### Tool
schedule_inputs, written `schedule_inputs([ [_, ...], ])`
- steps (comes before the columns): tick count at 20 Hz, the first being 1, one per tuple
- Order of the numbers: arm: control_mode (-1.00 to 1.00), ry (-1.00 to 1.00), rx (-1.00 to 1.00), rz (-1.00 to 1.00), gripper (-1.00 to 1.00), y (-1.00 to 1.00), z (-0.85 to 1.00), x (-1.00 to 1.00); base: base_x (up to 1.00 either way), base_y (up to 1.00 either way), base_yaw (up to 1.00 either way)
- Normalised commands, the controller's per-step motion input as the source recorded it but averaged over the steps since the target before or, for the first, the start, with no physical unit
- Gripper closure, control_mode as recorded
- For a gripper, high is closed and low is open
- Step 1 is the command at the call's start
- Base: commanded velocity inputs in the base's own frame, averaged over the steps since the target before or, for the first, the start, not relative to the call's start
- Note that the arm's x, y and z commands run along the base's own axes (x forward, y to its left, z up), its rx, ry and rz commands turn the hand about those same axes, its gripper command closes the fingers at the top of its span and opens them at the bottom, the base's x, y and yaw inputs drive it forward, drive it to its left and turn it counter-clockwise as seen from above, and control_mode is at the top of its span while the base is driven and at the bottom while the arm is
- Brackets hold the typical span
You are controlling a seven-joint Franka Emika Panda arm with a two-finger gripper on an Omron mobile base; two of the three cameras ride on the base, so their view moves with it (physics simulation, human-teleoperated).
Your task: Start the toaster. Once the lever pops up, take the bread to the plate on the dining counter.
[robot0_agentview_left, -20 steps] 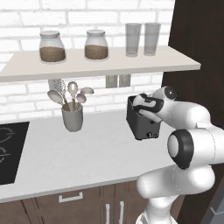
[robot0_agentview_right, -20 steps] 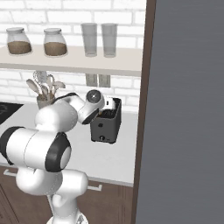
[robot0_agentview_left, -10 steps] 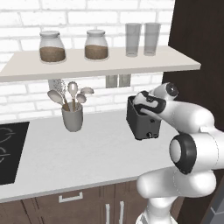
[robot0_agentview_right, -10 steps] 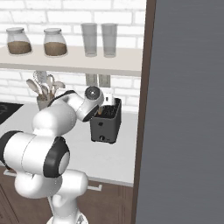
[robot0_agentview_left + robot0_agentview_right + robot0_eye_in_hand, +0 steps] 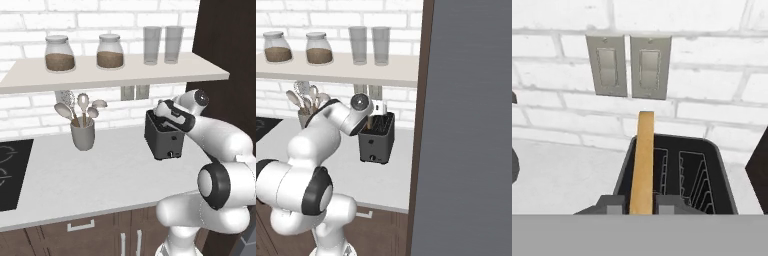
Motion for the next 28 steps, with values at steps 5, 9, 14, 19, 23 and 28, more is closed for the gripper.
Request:
schedule_inputs([
  [5, -1.0, -0.03, 0.06, 0.0, 1.0, 0.0, 0.27, -0.34, 0.0, 0.0, 0.0],
  [9, -1.0, 0.0, 0.07, 0.0, 1.0, 0.0, 0.28, -0.39, 0.0, 0.0, 0.0],
  [14, -1.0, 0.0, 0.06, 0.0, 1.0, 0.0, 0.26, -0.56, 0.0, 0.0, 0.0],
  [19, -1.0, 0.05, 0.02, 0.0, 1.0, 0.01, 0.38, -0.75, 0.0, 0.0, 0.0],
  [23, -1.0, 0.03, 0.01, 0.0, 1.0, 0.07, 0.48, -0.66, 0.0, 0.0, 0.0],
  [28, -1.0, 0.03, 0.0, 0.0, 1.0, 0.02, 0.34, -0.9, 0.0, 0.0, 0.0],
])
